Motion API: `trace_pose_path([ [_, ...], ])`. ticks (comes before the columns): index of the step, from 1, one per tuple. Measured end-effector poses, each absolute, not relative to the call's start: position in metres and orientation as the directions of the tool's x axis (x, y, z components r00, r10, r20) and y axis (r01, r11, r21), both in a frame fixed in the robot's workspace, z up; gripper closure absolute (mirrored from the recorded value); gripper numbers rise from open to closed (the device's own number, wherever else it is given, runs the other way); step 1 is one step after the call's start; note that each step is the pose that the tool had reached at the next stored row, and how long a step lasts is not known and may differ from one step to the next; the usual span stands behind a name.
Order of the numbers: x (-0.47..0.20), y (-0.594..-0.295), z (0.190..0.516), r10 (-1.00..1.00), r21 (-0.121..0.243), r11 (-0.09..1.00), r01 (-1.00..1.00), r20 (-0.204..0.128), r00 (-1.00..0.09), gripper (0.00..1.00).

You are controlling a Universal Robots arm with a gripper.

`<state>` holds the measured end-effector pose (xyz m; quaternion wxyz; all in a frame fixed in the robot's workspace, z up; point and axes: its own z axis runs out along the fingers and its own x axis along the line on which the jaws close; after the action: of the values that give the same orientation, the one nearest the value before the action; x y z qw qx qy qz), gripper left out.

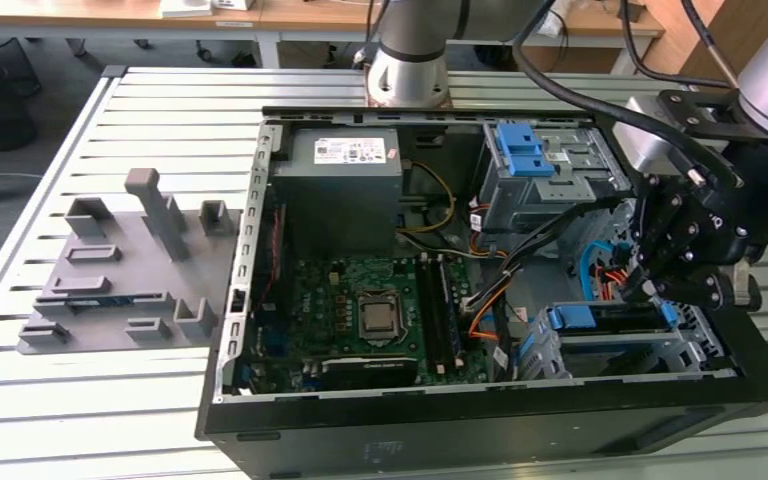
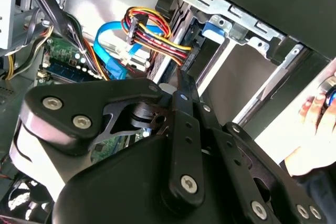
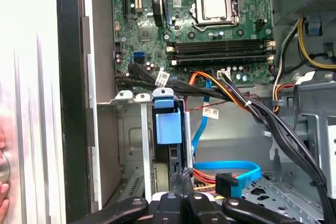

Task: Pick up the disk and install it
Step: 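Insert the second disk wire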

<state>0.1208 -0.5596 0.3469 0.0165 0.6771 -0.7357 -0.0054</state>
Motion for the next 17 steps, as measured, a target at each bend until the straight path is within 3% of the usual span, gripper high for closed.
trace_pose_path([
  [17,0.107,-0.554,0.363,-0.997,-0.006,0.083,-0.997,0.005,-0.083,0.89],
])
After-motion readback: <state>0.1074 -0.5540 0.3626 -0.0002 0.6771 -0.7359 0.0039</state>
